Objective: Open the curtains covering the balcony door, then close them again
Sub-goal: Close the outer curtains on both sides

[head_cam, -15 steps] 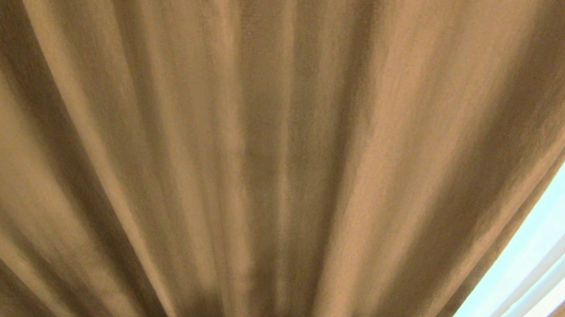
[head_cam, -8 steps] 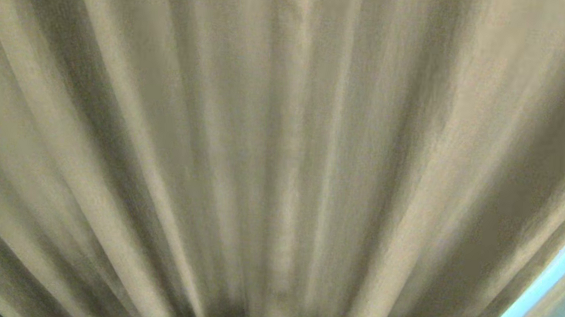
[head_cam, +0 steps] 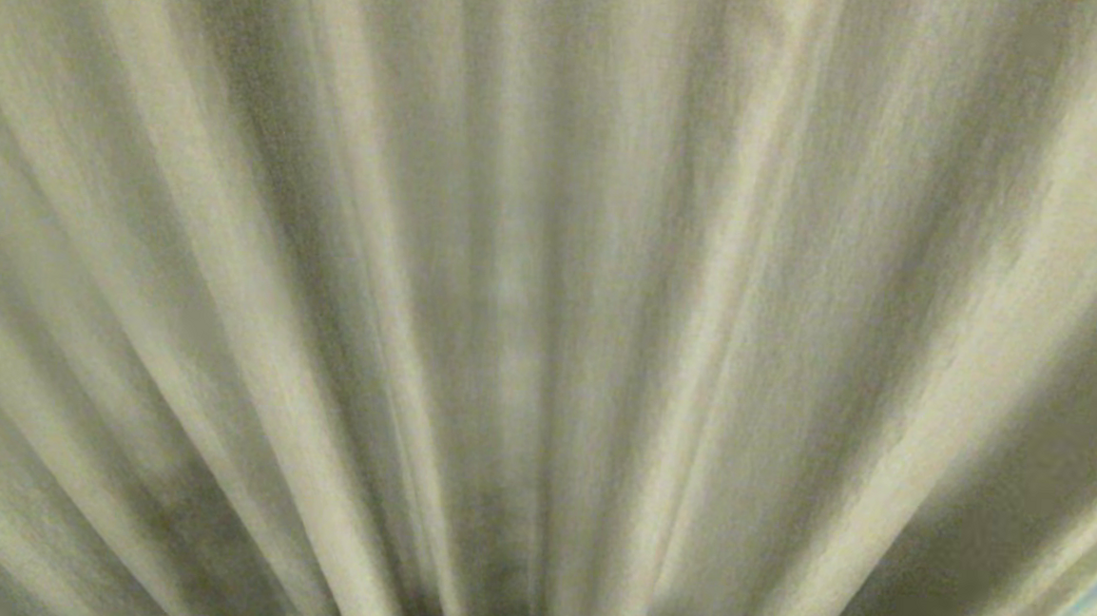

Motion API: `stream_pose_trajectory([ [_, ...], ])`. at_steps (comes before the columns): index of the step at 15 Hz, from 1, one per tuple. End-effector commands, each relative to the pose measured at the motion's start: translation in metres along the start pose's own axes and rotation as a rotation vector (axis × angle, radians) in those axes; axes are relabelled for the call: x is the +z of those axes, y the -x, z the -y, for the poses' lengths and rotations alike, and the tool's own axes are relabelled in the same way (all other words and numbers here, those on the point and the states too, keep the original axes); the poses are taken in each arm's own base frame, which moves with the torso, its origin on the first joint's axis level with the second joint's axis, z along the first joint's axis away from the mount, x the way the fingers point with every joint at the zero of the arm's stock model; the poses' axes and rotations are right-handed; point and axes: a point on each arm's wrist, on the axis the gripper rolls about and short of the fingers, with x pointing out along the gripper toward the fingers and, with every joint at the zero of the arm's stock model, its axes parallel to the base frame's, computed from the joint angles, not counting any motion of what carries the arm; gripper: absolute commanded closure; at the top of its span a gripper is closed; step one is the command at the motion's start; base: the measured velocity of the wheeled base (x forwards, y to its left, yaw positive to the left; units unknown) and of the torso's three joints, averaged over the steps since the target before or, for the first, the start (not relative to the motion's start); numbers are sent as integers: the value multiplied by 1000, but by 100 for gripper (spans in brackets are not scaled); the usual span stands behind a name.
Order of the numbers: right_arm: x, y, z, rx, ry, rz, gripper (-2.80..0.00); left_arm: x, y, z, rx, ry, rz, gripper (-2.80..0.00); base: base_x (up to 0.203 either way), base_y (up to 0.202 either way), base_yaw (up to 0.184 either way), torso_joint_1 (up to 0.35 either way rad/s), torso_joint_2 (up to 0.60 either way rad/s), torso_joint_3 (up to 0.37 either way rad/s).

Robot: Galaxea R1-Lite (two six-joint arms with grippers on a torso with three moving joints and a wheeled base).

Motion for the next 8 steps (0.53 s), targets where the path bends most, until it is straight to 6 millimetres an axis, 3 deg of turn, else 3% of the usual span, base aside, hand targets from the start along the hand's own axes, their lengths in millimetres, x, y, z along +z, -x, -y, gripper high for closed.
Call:
stream_pose_trajectory([
  [1,0,0,0,0,-1,0,0,0,0,0,0,1,4,0,0,0,0,0,0,0],
  [8,0,0,0,0,-1,0,0,0,0,0,0,2,4,0,0,0,0,0,0,0],
])
